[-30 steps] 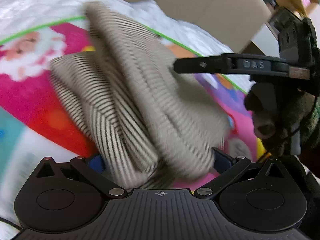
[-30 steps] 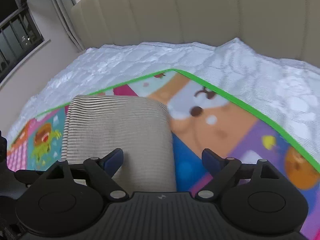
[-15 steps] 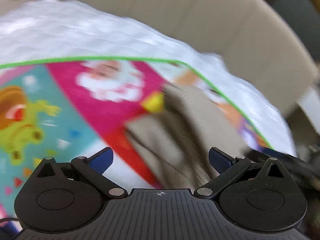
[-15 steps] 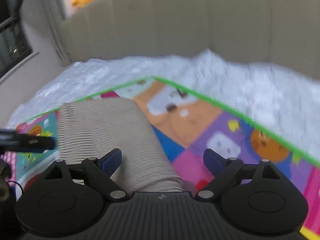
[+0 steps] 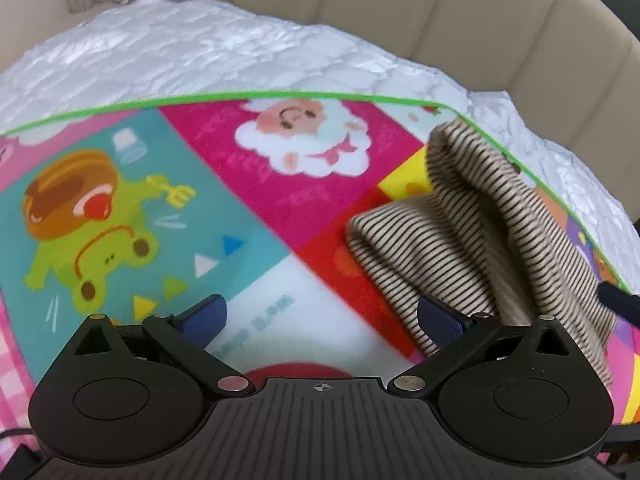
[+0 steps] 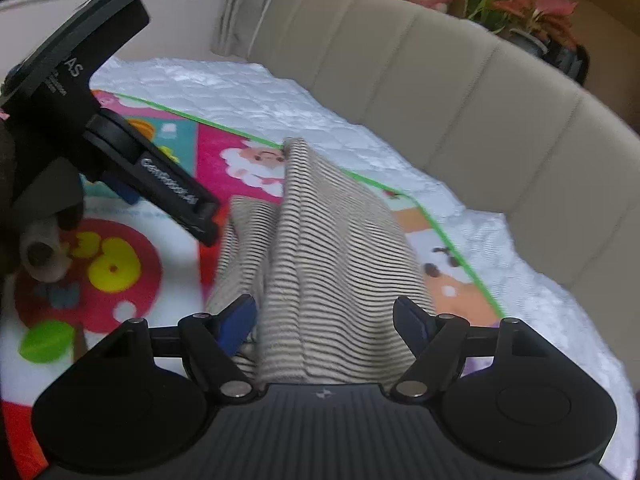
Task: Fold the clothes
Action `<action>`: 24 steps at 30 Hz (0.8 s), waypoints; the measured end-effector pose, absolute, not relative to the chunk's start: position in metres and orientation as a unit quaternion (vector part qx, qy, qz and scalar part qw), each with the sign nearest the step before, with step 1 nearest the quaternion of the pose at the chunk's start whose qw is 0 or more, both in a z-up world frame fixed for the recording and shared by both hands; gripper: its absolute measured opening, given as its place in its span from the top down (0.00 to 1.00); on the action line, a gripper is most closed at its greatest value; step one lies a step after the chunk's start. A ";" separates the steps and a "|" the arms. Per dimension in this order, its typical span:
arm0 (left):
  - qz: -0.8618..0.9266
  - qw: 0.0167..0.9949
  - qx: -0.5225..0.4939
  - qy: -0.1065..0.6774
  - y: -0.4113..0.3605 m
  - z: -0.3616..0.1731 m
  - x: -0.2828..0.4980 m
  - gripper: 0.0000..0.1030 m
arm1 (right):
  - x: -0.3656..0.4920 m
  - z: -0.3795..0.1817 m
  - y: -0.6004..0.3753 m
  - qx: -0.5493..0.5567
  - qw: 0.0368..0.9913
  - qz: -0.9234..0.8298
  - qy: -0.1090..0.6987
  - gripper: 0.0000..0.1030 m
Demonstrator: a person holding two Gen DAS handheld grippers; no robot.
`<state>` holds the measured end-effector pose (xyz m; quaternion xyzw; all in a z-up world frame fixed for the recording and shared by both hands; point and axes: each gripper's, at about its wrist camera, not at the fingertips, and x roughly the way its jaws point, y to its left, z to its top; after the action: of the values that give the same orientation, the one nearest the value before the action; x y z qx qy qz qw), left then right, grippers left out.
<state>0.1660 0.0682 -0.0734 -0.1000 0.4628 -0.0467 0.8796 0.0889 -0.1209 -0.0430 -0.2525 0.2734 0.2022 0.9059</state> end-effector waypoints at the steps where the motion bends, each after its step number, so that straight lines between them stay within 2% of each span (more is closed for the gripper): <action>1: -0.048 0.880 -0.102 0.462 0.068 -0.073 0.166 0.00 | 0.087 -0.042 -0.121 -0.259 0.906 0.198 0.269 0.26; 9: -0.066 0.874 -0.129 0.463 0.071 -0.070 0.159 0.00 | 0.082 -0.064 -0.099 -0.320 0.884 0.208 0.270 0.24; 11: -0.081 0.870 -0.146 0.465 0.071 -0.070 0.156 0.00 | 0.081 -0.063 -0.103 -0.326 0.886 0.202 0.261 0.28; 12: -0.093 0.866 -0.159 0.465 0.071 -0.070 0.155 0.00 | 0.079 -0.060 -0.106 -0.329 0.889 0.195 0.253 0.35; 17: -0.156 0.841 -0.217 0.470 0.064 -0.071 0.156 0.01 | 0.075 -0.064 -0.110 -0.358 0.887 0.179 0.228 0.35; 19: -0.169 0.838 -0.214 0.473 0.057 -0.073 0.155 0.11 | 0.080 -0.076 -0.107 -0.372 0.881 0.180 0.229 0.37; 20: -0.176 0.836 -0.212 0.475 0.054 -0.074 0.154 0.16 | 0.083 -0.079 -0.108 -0.371 0.880 0.182 0.233 0.43; 21: -0.184 0.832 -0.212 0.478 0.052 -0.076 0.154 0.24 | 0.087 -0.081 -0.108 -0.371 0.879 0.185 0.237 0.60; 22: -0.193 0.828 -0.213 0.481 0.049 -0.078 0.155 0.33 | 0.090 -0.075 -0.111 -0.365 0.880 0.188 0.239 0.69; 24: -0.205 0.821 -0.216 0.488 0.046 -0.082 0.156 0.45 | 0.092 -0.057 -0.117 -0.345 0.887 0.196 0.238 0.73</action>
<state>0.1557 0.0462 -0.0824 -0.2159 0.4877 -0.2049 0.8207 0.0918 -0.1171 -0.0567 -0.3454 0.2377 0.1956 0.8865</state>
